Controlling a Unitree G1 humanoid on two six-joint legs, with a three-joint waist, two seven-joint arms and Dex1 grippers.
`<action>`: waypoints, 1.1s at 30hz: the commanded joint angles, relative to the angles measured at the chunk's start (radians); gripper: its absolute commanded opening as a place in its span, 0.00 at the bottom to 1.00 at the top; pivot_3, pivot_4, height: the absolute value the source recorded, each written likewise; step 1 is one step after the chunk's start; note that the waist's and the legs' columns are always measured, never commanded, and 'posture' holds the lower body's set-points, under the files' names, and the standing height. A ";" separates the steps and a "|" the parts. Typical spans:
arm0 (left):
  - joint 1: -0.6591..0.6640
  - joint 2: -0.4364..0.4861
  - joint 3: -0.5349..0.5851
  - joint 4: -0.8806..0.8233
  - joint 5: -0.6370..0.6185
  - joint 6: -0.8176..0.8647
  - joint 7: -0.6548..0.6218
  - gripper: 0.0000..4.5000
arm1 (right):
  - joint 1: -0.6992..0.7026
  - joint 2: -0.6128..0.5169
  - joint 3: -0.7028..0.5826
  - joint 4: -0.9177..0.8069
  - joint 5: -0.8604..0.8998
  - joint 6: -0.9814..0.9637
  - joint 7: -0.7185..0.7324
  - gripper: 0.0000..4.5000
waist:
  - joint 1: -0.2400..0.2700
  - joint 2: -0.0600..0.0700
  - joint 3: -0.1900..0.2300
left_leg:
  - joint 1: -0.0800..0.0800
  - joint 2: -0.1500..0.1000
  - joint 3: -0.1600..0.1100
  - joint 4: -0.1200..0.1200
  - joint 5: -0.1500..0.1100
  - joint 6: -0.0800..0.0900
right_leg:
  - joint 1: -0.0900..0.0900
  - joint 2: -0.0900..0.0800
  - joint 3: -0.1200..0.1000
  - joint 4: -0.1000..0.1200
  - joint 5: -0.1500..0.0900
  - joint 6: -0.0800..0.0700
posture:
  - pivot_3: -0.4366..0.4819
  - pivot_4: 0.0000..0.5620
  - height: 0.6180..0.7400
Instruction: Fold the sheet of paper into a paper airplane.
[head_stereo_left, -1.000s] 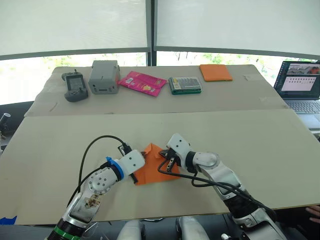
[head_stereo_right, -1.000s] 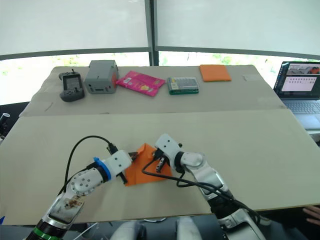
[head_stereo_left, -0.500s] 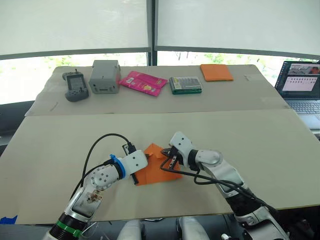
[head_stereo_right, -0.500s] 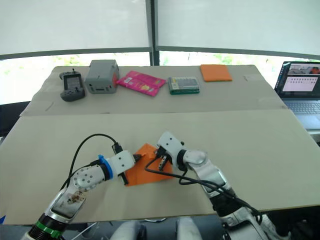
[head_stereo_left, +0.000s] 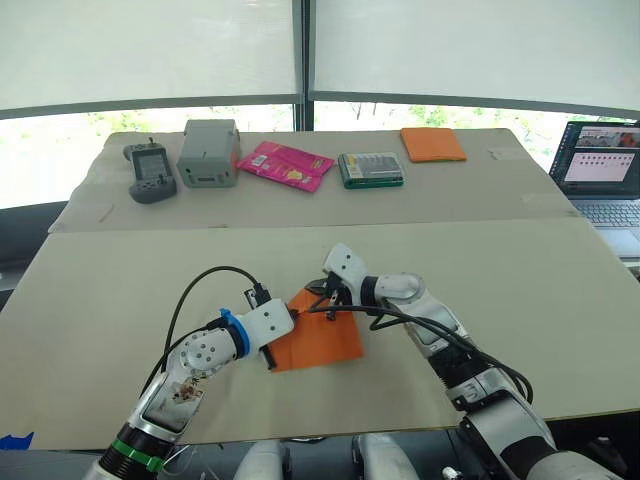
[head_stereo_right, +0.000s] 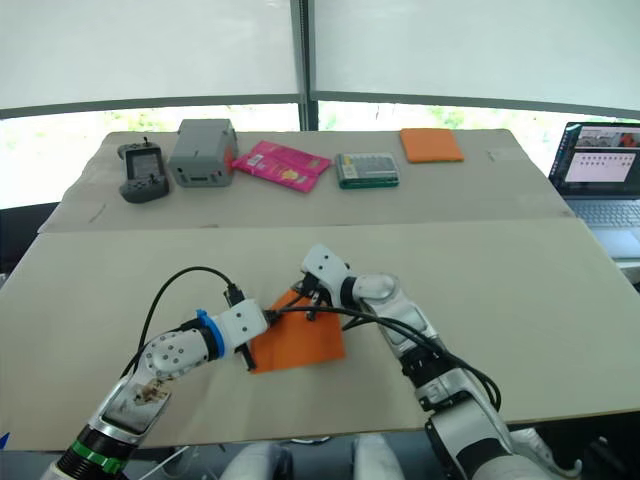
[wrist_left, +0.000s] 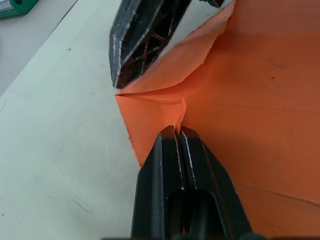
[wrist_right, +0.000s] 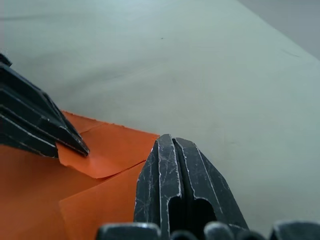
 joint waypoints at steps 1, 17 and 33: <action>0.015 0.003 -0.012 0.031 -0.002 0.015 -0.020 0.01 | 0.018 0.021 -0.004 0.017 0.020 -0.054 0.031 0.00 | 0.000 0.000 0.000 | 0.000 0.000 0.000 0.000 0.000 0.000 | 0.000 0.000 0.000 0.000 0.000 0.000 | 0.48 0.27 1.00; 0.050 0.012 0.291 -0.166 -0.370 0.273 -0.105 0.49 | 0.025 0.015 0.046 0.106 -0.060 -0.107 0.048 0.00 | -0.004 0.000 0.000 | 0.001 0.001 0.000 0.000 0.000 0.000 | 0.000 0.000 0.000 0.001 0.000 0.000 | 0.48 0.27 1.00; -0.028 -0.099 0.314 -0.082 -0.502 0.437 0.039 0.36 | 0.014 0.030 0.041 0.126 -0.076 -0.110 0.036 0.00 | -0.004 0.000 0.000 | 0.003 0.000 0.000 -0.001 0.000 -0.001 | 0.001 0.000 0.000 0.001 0.000 -0.001 | 0.48 0.27 1.00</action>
